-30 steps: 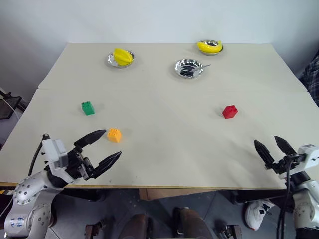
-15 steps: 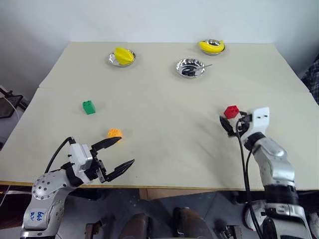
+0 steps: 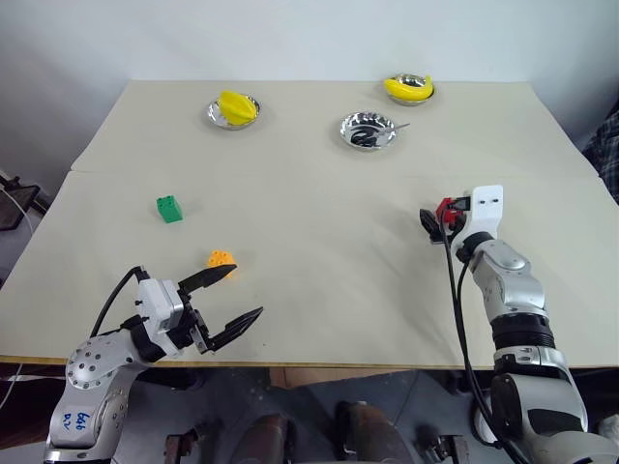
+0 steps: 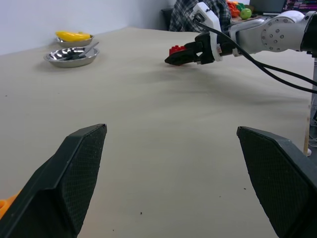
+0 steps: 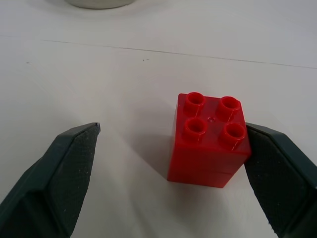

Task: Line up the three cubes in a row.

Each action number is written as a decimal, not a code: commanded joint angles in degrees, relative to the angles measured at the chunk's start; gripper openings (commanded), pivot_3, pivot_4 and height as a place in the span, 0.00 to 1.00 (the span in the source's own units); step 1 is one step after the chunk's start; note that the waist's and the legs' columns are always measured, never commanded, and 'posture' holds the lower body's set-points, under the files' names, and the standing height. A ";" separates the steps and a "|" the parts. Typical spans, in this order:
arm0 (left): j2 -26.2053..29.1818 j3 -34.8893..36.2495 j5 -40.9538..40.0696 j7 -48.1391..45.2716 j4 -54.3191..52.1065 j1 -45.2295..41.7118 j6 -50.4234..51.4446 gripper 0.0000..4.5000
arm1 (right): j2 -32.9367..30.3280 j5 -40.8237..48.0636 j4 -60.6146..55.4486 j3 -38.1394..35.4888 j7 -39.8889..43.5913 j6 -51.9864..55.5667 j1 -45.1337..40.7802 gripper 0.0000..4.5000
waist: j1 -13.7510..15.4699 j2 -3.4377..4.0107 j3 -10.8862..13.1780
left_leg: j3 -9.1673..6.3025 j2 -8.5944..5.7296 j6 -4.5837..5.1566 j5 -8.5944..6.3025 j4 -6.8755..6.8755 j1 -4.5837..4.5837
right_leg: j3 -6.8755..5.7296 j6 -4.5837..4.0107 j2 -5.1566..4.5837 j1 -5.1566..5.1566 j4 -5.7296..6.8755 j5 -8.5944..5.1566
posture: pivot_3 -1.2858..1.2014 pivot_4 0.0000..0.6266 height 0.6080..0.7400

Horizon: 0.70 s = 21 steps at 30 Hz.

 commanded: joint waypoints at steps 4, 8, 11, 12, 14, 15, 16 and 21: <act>0.13 0.69 0.14 0.34 -0.92 -0.44 -1.59 1.00 | 0.30 0.33 -1.19 -1.52 -2.17 -0.93 -0.66 0.91 | -0.05 0.00 0.00 | 0.00 0.00 0.00 0.00 0.00 0.00 | 0.00 0.00 0.00 0.00 0.00 0.00 | 0.52 0.24 1.00; 0.03 0.53 -0.02 0.41 -0.78 -0.71 -1.74 1.00 | 1.26 0.80 -1.31 -1.88 -3.12 -2.04 -0.30 0.64 | -0.06 0.00 0.00 | 0.00 0.00 0.00 0.00 0.00 0.00 | 0.00 0.00 0.00 0.00 0.00 0.00 | 0.52 0.24 1.00; -0.05 0.21 -0.07 0.33 -0.79 -0.74 -1.67 1.00 | 1.34 0.75 -0.25 -2.06 -2.91 -2.86 -0.51 0.41 | -0.03 0.00 0.00 | 0.01 0.00 0.00 0.00 0.00 0.00 | 0.00 0.00 0.00 -0.01 0.01 0.00 | 0.52 0.24 1.00; -0.05 0.12 -0.05 0.32 -0.80 -0.74 -1.66 1.00 | 1.19 0.57 0.29 -1.94 -2.61 -3.15 -0.64 0.34 | -0.01 0.00 0.00 | 0.00 0.00 0.00 0.00 0.00 0.00 | 0.00 0.00 0.00 -0.01 0.01 0.00 | 0.52 0.24 1.00; -0.09 -0.06 -0.18 0.38 -0.92 -0.80 -1.44 1.00 | 0.36 0.68 2.32 -1.90 -0.75 -3.93 -1.55 0.33 | -0.03 0.00 0.00 | 0.00 0.00 0.00 0.00 0.00 0.00 | 0.00 0.00 0.00 0.00 0.00 0.00 | 0.52 0.24 1.00; -0.03 -0.15 -0.24 0.23 -0.93 -0.78 -1.40 1.00 | -0.25 1.52 3.38 -1.75 2.29 -3.66 -2.30 0.33 | -0.07 0.00 0.00 | 0.01 0.00 0.00 0.00 0.00 0.00 | 0.00 0.00 0.00 0.00 0.00 0.00 | 0.52 0.24 1.00; 0.03 -0.18 -0.31 0.11 -0.90 -0.81 -1.38 1.00 | -1.05 2.20 4.43 -1.28 6.08 -3.36 -3.00 0.33 | -0.09 0.00 0.00 | 0.01 0.00 0.00 0.00 0.01 0.00 | 0.00 0.00 0.00 0.00 0.00 0.00 | 0.52 0.24 1.00; 1.43 0.00 -0.98 -2.10 -0.45 -0.90 -1.11 1.00 | -8.92 7.49 2.44 5.61 48.22 -10.98 -2.28 0.33 | -0.02 0.00 0.01 | 0.01 0.03 0.01 0.00 -0.02 0.00 | -0.02 0.00 0.02 0.00 -0.04 0.00 | 0.52 0.24 1.00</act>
